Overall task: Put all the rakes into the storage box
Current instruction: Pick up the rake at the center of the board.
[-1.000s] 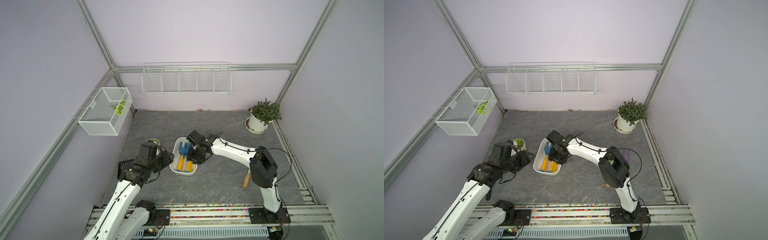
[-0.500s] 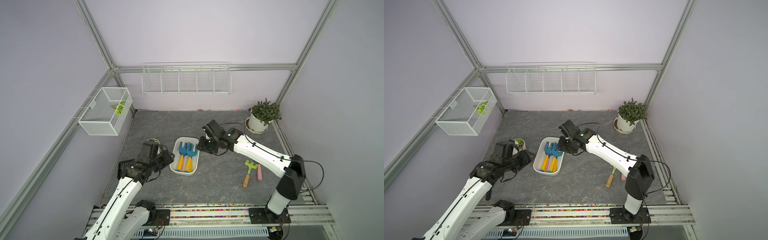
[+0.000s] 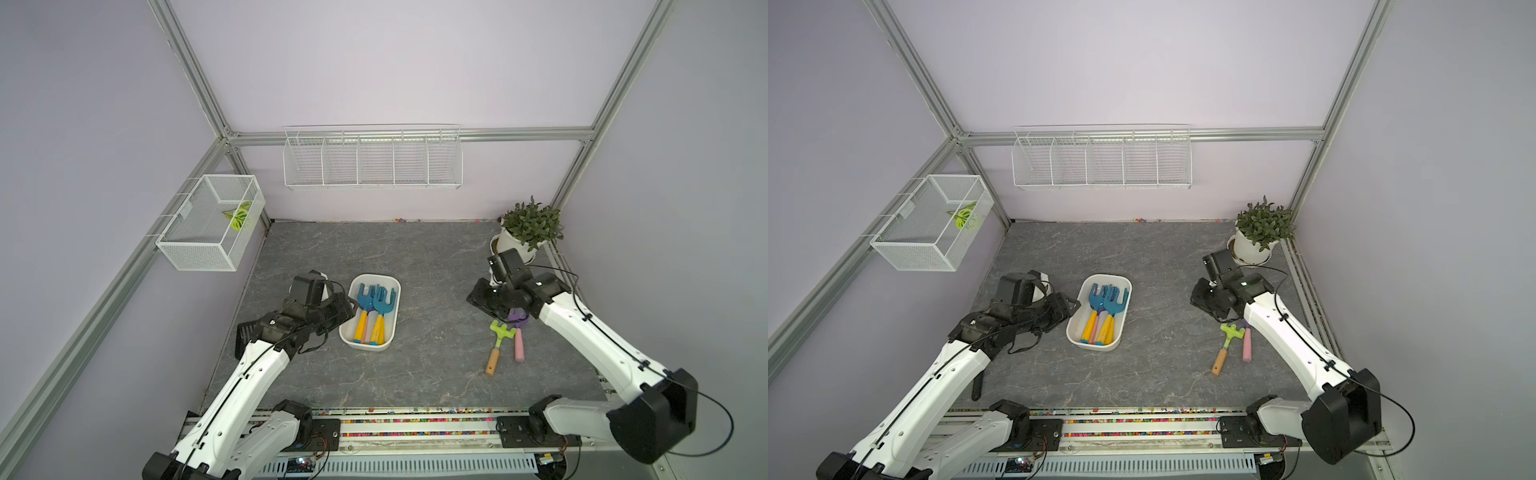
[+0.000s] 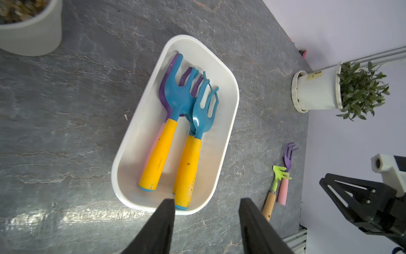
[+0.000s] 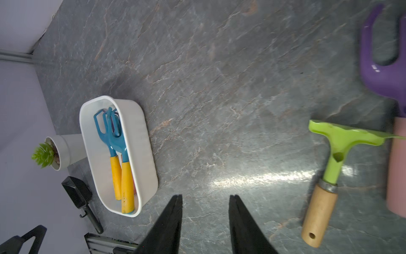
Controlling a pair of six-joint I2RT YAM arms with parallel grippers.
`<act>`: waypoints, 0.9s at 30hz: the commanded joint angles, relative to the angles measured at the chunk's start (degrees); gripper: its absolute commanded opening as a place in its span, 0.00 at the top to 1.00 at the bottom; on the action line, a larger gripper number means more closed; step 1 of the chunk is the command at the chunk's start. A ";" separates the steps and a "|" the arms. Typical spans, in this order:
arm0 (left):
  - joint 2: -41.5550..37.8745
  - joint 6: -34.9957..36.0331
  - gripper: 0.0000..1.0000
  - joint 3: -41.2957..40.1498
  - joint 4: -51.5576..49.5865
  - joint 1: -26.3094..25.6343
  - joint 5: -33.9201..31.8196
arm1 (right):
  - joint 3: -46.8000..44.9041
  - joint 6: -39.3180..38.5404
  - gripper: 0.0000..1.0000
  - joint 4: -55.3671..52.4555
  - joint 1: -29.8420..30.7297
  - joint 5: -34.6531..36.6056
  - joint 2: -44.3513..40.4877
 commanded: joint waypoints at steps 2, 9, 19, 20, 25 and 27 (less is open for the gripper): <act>2.53 -0.55 0.48 1.07 3.51 -3.24 -0.28 | -3.97 -4.24 0.59 -5.70 -5.29 -1.45 -3.31; 8.57 -1.04 0.49 2.66 6.65 -7.20 1.09 | -10.50 -5.96 0.60 -8.14 -10.28 -3.27 -6.12; 18.76 0.19 0.49 8.54 8.94 -16.27 -0.27 | -18.97 -4.29 0.60 -7.97 -10.50 -3.62 -12.33; 19.85 0.44 0.49 9.20 8.96 -17.10 -0.29 | -19.50 -4.29 0.60 -8.14 -10.50 -3.49 -12.91; 25.91 2.17 0.51 13.57 8.69 -22.07 -0.42 | -21.75 -4.03 0.60 -10.25 -10.51 -2.86 -15.53; 28.31 2.70 0.51 15.29 8.78 -24.09 -0.42 | -22.04 -3.94 0.60 -10.90 -10.57 -2.74 -17.49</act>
